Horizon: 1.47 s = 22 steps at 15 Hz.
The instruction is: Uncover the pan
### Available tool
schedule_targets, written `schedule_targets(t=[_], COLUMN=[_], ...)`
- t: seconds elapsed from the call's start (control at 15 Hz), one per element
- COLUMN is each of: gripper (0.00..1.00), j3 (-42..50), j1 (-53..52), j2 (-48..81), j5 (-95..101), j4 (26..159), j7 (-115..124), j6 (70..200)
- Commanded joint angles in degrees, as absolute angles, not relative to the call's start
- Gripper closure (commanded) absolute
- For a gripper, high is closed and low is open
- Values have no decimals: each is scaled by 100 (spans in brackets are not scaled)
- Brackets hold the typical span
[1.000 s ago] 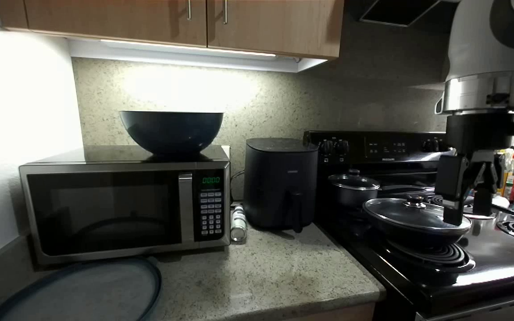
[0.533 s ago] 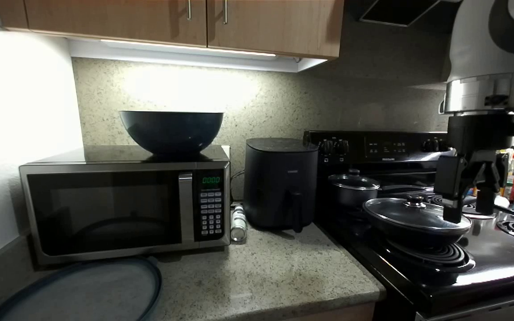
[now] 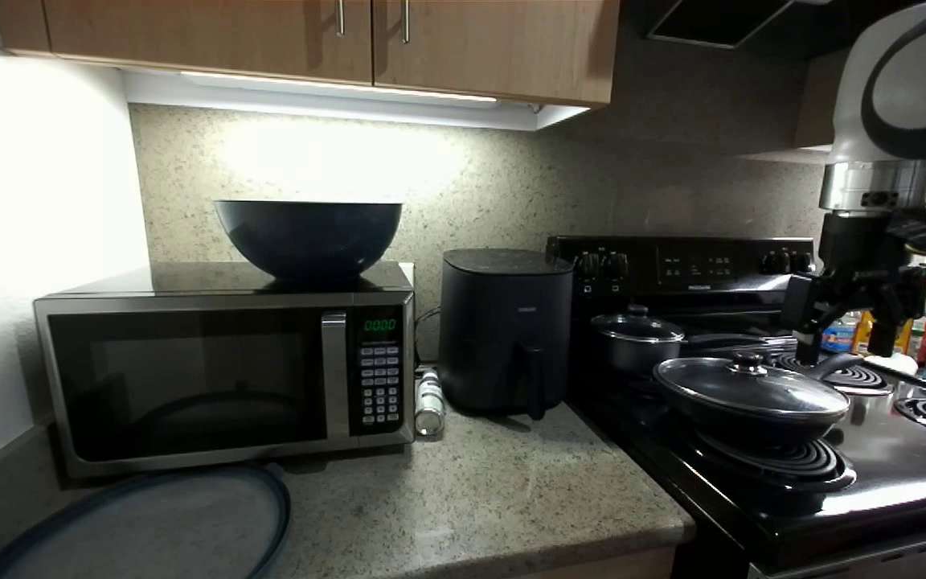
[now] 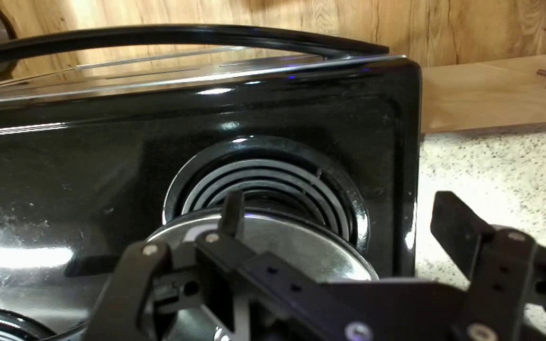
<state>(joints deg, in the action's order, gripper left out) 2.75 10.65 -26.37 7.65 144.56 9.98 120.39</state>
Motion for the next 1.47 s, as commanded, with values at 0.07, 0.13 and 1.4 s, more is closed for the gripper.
schedule_targets(t=[0.07, 0.13, 1.4], gripper=[0, 0, 0], j3=[329, 323, 800], j1=[1031, 1027, 1074], j2=[-2481, -2451, 442], j5=[780, 781, 632], j4=[14331, 14311, 11974], j7=[1044, 1060, 2761], j6=[12026, 12026, 12473])
